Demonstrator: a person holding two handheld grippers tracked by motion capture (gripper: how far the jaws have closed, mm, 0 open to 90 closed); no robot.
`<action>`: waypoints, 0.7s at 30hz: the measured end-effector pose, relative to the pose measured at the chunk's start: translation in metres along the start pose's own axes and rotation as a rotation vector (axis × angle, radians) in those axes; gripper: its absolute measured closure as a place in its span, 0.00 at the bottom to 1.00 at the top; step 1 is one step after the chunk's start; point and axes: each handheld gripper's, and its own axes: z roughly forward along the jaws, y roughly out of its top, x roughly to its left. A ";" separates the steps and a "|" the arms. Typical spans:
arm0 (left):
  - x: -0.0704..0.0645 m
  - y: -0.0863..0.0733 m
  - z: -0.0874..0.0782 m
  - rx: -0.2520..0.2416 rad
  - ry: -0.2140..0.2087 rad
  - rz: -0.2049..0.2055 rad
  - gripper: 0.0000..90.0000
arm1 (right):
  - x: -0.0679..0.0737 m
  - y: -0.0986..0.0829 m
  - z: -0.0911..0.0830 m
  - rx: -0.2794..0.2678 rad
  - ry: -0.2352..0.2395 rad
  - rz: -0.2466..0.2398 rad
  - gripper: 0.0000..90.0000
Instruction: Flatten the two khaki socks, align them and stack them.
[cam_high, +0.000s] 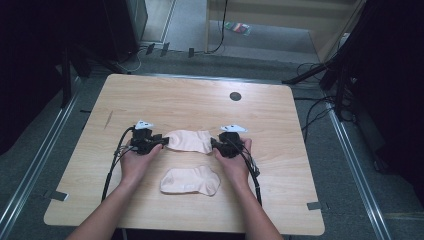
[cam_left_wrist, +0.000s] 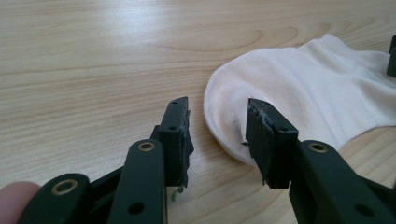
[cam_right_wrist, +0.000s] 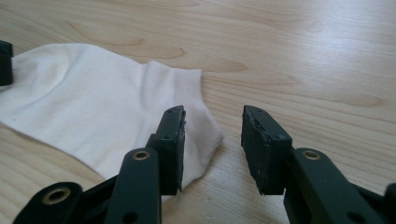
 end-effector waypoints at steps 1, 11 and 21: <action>0.000 0.001 0.000 0.000 0.007 0.008 0.69 | 0.000 0.000 0.000 0.000 0.000 0.000 0.66; -0.010 -0.002 0.004 0.008 0.051 0.078 0.96 | 0.010 -0.011 0.004 -0.019 -0.016 -0.071 0.87; -0.006 -0.011 -0.012 -0.041 0.010 0.088 1.00 | 0.005 -0.009 -0.007 -0.010 -0.004 -0.026 0.99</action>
